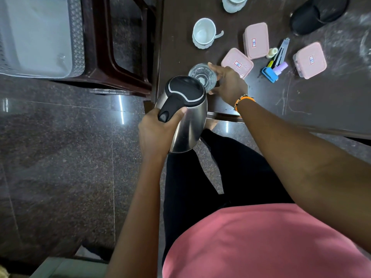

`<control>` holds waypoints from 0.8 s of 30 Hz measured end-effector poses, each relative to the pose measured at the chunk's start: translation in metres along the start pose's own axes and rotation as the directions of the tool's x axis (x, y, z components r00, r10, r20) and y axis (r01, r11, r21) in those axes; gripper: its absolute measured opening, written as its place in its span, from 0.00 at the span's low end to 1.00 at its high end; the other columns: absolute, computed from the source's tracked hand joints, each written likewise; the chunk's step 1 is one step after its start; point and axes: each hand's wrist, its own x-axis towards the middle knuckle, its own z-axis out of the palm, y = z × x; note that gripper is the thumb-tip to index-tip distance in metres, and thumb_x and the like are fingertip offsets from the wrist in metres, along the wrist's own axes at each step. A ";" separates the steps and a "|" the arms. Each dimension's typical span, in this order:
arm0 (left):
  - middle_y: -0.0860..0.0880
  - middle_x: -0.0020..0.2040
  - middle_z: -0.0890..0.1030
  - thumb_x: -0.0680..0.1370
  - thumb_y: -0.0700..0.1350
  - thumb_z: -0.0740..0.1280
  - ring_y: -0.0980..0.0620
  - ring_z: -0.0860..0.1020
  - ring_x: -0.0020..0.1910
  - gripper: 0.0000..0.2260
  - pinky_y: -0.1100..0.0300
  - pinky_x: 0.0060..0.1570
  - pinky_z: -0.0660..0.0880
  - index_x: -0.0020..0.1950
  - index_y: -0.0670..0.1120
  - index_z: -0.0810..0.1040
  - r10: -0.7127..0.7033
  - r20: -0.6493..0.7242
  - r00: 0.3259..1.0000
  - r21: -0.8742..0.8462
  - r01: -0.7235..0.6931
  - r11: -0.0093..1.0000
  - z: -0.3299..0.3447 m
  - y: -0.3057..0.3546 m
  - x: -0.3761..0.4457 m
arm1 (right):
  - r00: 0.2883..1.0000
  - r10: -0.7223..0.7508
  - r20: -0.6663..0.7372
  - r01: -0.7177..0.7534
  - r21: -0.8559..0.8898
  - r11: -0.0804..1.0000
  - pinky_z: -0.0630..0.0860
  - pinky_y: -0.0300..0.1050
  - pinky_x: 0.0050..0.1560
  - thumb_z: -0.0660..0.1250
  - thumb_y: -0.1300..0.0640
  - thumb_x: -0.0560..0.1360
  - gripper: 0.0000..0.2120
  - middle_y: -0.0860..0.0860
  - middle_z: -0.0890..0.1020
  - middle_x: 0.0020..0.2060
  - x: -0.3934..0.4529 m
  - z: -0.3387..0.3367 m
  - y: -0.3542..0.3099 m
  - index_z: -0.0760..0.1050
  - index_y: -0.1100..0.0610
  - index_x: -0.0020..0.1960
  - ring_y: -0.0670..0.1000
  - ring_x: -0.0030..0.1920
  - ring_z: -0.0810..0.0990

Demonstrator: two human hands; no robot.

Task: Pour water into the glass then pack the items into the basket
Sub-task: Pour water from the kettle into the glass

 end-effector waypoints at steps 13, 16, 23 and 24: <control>0.59 0.23 0.72 0.61 0.68 0.70 0.61 0.68 0.24 0.20 0.63 0.28 0.67 0.30 0.52 0.71 0.034 -0.056 0.998 -0.129 -0.041 0.991 -0.025 -0.013 -0.012 | 0.993 -0.098 -0.069 0.085 -0.167 0.982 0.75 0.53 0.53 0.68 0.63 0.72 0.30 0.59 0.73 0.58 -0.013 0.000 -0.013 0.65 0.49 0.71 0.60 0.56 0.77; 0.59 0.24 0.74 0.60 0.66 0.71 0.62 0.69 0.24 0.16 0.68 0.27 0.67 0.30 0.56 0.73 0.011 -0.106 0.994 -0.212 -0.034 0.977 -0.043 -0.014 -0.017 | 0.979 -0.175 -0.101 0.155 -0.184 0.971 0.73 0.47 0.52 0.69 0.62 0.71 0.19 0.59 0.75 0.56 -0.015 0.002 -0.034 0.75 0.55 0.62 0.60 0.54 0.78; 0.48 0.29 0.72 0.57 0.61 0.73 0.56 0.69 0.28 0.23 0.60 0.29 0.70 0.36 0.43 0.75 -0.103 -0.261 0.960 -0.449 -0.026 0.893 -0.101 -0.013 -0.017 | 0.888 -0.460 0.011 0.460 0.015 0.888 0.72 0.33 0.42 0.68 0.60 0.73 0.09 0.55 0.75 0.44 -0.023 0.013 -0.119 0.80 0.58 0.53 0.50 0.38 0.75; 0.49 0.29 0.72 0.56 0.60 0.74 0.57 0.69 0.27 0.22 0.63 0.29 0.70 0.36 0.44 0.76 -0.108 -0.284 0.953 -0.487 -0.047 0.872 -0.112 -0.011 -0.015 | 0.874 -0.486 0.016 0.484 0.060 0.873 0.70 0.28 0.41 0.67 0.61 0.74 0.08 0.53 0.74 0.43 -0.023 0.015 -0.133 0.80 0.59 0.53 0.47 0.37 0.74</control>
